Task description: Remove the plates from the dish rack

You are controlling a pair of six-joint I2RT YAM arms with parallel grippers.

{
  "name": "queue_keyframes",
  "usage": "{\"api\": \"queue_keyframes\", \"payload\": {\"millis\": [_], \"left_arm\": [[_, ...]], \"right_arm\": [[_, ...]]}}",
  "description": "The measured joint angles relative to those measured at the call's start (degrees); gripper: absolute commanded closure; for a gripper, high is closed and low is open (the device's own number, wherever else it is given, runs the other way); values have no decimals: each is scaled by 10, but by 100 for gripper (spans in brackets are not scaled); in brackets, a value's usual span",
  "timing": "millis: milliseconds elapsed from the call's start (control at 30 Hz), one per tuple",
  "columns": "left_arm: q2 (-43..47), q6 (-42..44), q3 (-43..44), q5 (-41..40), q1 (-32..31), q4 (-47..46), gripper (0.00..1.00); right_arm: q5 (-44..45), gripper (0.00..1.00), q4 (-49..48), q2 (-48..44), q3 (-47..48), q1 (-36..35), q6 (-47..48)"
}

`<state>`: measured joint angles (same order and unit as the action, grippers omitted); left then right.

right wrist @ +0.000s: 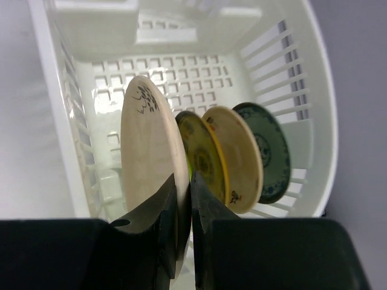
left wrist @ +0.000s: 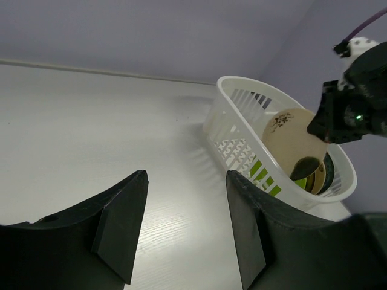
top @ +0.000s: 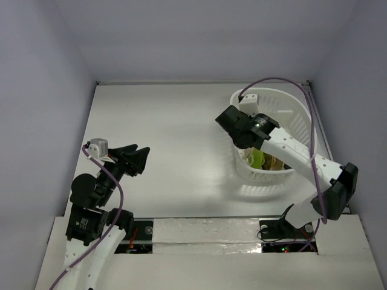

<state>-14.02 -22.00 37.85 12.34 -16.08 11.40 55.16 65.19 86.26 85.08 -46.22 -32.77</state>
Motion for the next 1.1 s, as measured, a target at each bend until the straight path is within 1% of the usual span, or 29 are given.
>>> {"api": "queue_keyframes", "payload": {"millis": [133, 233, 333, 400, 467, 533, 600, 733, 800, 900, 1033, 1100], "left_arm": [[0, 0, 0, -4, 0, 0, 49], [0, -1, 0, -7, 0, 0, 49], [0, -2, 0, -16, 0, 1, 49], [0, -4, 0, -25, 0, 2, 50], [0, -6, 0, -34, 0, 4, 50], [0, -7, 0, -42, 0, 7, 50], [0, -9, 0, -49, 0, 9, 50], [0, -10, 0, -56, 0, 12, 50], [-2, -10, 0, -56, 0, 13, 50], [-5, -11, 0, -56, 0, 13, 50], [-6, -11, 0, -56, 0, 14, 50], [-6, -11, 0, -55, 0, 14, 50]], "right_arm": [[32, 100, 51, -30, 74, -8, -12], [42, 100, 44, -66, 121, -19, -3], [18, 100, -15, -103, 125, -34, 30], [-26, 100, -87, -113, 111, -43, 51], [-87, 100, -172, -103, 87, -48, 64], [-149, 100, -249, -71, 78, -50, 69], [-198, 100, -321, -9, 80, -54, 70], [-268, 100, -403, 134, 101, -60, 62], [-291, 100, -429, 198, 111, -61, 54], [-305, 100, -448, 269, 124, -61, 36], [-305, 100, -465, 322, 125, -61, 6], [-300, 100, -470, 334, 122, -61, -8]]}}
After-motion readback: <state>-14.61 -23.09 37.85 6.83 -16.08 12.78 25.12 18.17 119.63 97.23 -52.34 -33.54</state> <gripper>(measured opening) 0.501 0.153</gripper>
